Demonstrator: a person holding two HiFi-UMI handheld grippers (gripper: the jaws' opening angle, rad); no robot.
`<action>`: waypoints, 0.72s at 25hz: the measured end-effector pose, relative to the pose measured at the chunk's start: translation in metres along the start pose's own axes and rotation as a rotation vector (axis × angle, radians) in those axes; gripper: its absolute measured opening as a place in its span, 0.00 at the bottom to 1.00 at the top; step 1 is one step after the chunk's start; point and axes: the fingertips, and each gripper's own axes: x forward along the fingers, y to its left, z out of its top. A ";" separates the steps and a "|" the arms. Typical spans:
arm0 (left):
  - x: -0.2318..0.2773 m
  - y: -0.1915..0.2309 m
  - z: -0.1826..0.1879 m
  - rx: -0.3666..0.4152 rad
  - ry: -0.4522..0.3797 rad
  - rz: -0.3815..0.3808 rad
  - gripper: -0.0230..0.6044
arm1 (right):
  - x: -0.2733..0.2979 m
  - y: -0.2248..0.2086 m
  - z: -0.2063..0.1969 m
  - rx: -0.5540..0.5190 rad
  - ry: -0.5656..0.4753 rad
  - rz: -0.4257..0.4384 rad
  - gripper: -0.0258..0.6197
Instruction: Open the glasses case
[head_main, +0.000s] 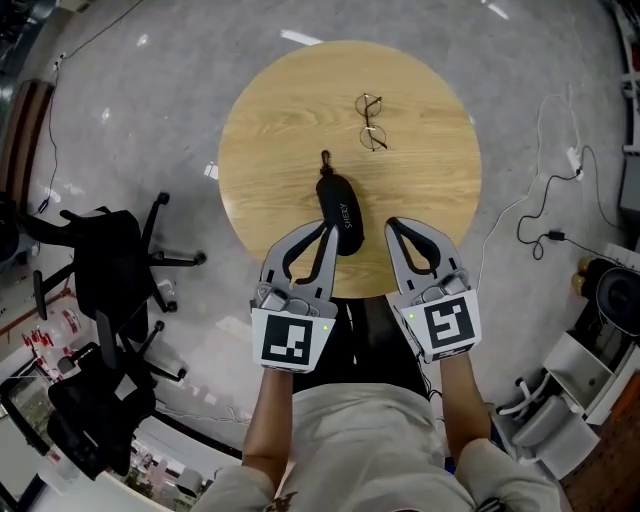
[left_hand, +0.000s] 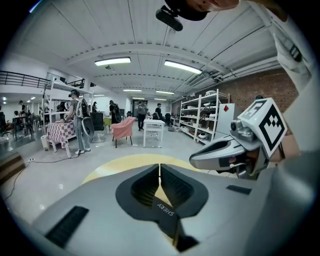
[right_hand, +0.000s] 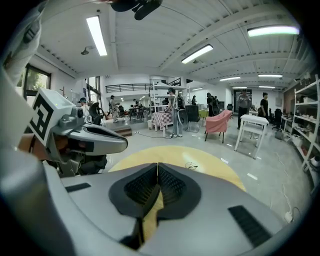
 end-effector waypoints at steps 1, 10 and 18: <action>0.002 0.000 -0.005 -0.004 0.003 -0.003 0.08 | 0.002 0.002 -0.004 0.000 0.003 0.005 0.07; 0.013 -0.004 -0.047 -0.008 0.030 -0.014 0.08 | 0.021 0.014 -0.046 0.020 0.030 0.017 0.07; 0.022 0.000 -0.073 -0.021 0.041 -0.021 0.08 | 0.036 0.018 -0.073 0.037 0.057 0.014 0.07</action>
